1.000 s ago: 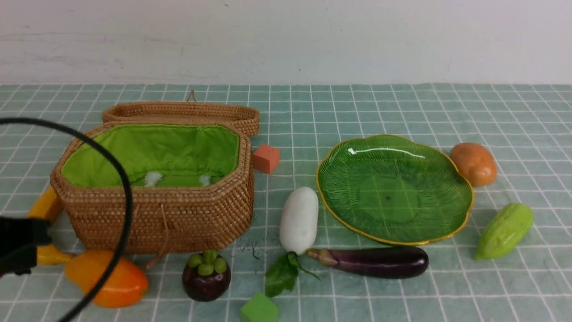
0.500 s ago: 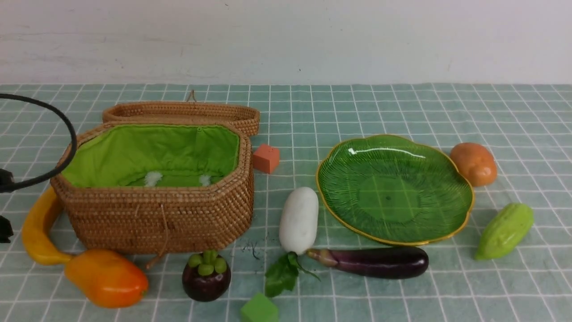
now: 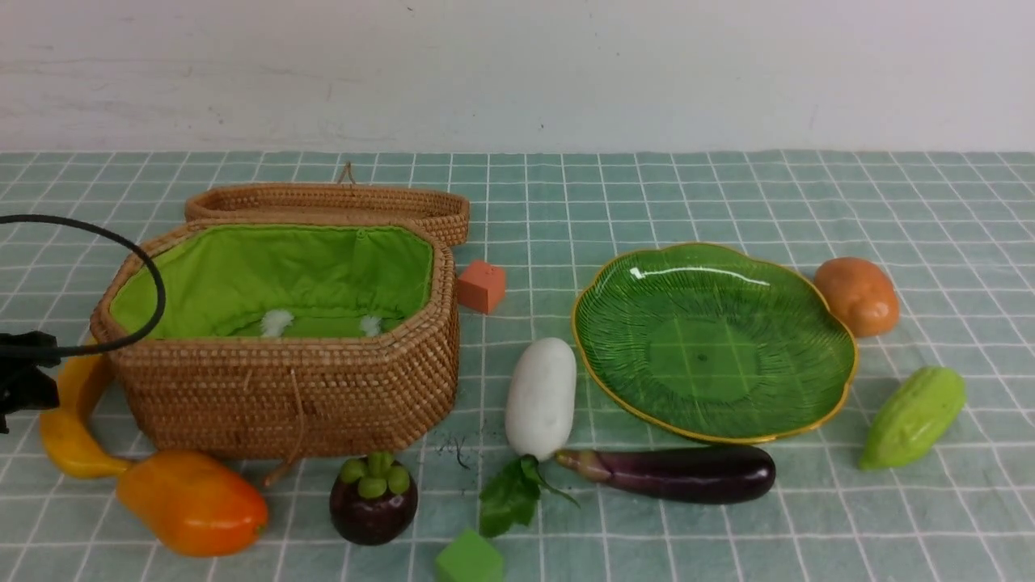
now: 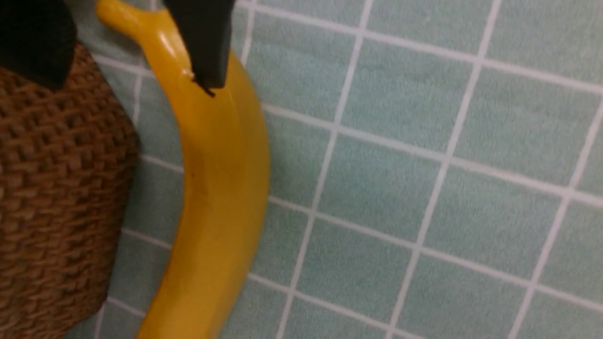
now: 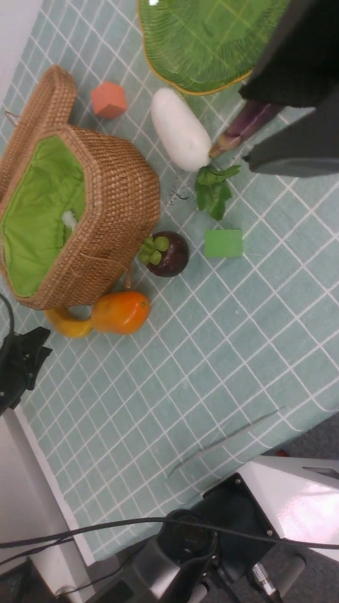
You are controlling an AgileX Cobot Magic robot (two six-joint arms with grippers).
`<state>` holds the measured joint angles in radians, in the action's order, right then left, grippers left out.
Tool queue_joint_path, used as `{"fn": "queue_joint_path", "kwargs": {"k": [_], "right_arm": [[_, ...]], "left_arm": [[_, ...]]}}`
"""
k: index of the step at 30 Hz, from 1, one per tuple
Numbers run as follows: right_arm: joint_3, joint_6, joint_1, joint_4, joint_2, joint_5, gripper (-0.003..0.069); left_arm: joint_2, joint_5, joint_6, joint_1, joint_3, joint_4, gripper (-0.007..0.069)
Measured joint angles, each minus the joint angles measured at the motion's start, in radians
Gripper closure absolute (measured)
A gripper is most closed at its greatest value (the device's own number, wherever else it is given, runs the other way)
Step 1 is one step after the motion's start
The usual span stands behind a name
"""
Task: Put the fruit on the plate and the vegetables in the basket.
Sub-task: Use the left arm to grab a banana and put it into the right plate
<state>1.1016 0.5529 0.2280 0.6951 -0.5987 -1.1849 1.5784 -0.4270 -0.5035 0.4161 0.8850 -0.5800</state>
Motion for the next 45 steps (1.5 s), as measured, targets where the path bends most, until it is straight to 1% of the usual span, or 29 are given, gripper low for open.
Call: {"fn": "queue_joint_path", "kwargs": {"k": [2, 5, 8, 10, 11, 12, 13, 14, 15, 16, 17, 21, 28, 33, 37, 39, 40, 41, 43, 45], "right_arm": [[0.0, 0.018, 0.0, 0.009, 0.0, 0.012, 0.0495], [0.0, 0.029, 0.0, 0.016, 0.0, 0.019, 0.0495], [0.0, 0.035, 0.0, 0.019, 0.0, 0.023, 0.0495], [0.0, 0.04, 0.0, 0.023, 0.0, 0.031, 0.0495], [0.0, 0.04, 0.0, 0.023, 0.0, 0.031, 0.0495], [0.0, 0.041, 0.0, 0.023, 0.0, 0.035, 0.0495], [0.0, 0.042, 0.0, 0.023, 0.0, 0.036, 0.0495], [0.0, 0.043, 0.0, 0.023, 0.0, 0.039, 0.0496], [0.0, 0.043, 0.0, 0.023, 0.0, 0.038, 0.0496], [0.0, 0.043, 0.0, 0.023, 0.0, 0.039, 0.0496], [0.0, 0.043, 0.0, 0.023, 0.0, 0.039, 0.0496], [0.0, 0.043, 0.0, 0.023, 0.0, 0.039, 0.0496], [0.0, 0.043, 0.0, 0.023, 0.0, 0.039, 0.0496], [0.0, 0.043, 0.0, 0.023, 0.0, 0.039, 0.0496], [0.0, 0.043, 0.0, 0.023, 0.0, 0.039, 0.0496], [0.0, 0.043, 0.0, 0.024, 0.0, 0.039, 0.0496], [0.0, 0.043, 0.0, 0.024, 0.0, 0.039, 0.0496], [0.0, 0.043, 0.0, 0.024, 0.0, 0.039, 0.0496], [0.0, 0.043, 0.0, 0.026, 0.0, 0.039, 0.0496], [0.0, 0.043, 0.0, 0.03, 0.0, 0.039, 0.0496]], "left_arm": [[0.038, 0.033, -0.045, 0.0, 0.001, -0.018, 0.0166], [0.079, 0.074, -0.087, 0.0, 0.001, -0.04, 0.0142], [0.1, 0.102, -0.111, 0.0, 0.001, -0.064, 0.0137], [0.117, 0.126, -0.143, 0.0, 0.001, -0.11, 0.0137], [0.119, 0.127, -0.146, 0.0, 0.001, -0.114, 0.0137], [0.126, 0.133, -0.178, 0.0, 0.001, -0.142, 0.0137], [0.127, 0.133, -0.183, 0.0, 0.001, -0.145, 0.0137], [0.138, 0.136, -0.231, 0.0, 0.001, -0.17, 0.0137], [0.139, 0.137, -0.236, 0.0, 0.001, -0.172, 0.0137], [0.152, 0.15, -0.276, 0.0, 0.001, -0.196, 0.0137], [0.157, 0.157, -0.29, 0.0, 0.001, -0.209, 0.0137], [0.163, 0.182, -0.309, 0.0, 0.001, -0.23, 0.0141], [0.17, 0.197, -0.312, 0.0, 0.002, -0.238, 0.0211], [0.2, 0.187, -0.312, 0.0, 0.002, -0.239, 0.0216], [0.204, 0.211, -0.312, 0.0, 0.002, -0.238, 0.0218], [0.204, 0.212, -0.312, 0.0, 0.002, -0.238, 0.0236], [0.204, 0.213, -0.312, 0.0, 0.002, -0.238, 0.0277], [0.204, 0.213, -0.311, 0.0, 0.002, -0.238, 0.0302], [0.207, 0.214, -0.311, 0.0, 0.002, -0.238, 0.0316], [0.21, 0.216, -0.311, 0.0, 0.002, -0.238, 0.0313]]}}
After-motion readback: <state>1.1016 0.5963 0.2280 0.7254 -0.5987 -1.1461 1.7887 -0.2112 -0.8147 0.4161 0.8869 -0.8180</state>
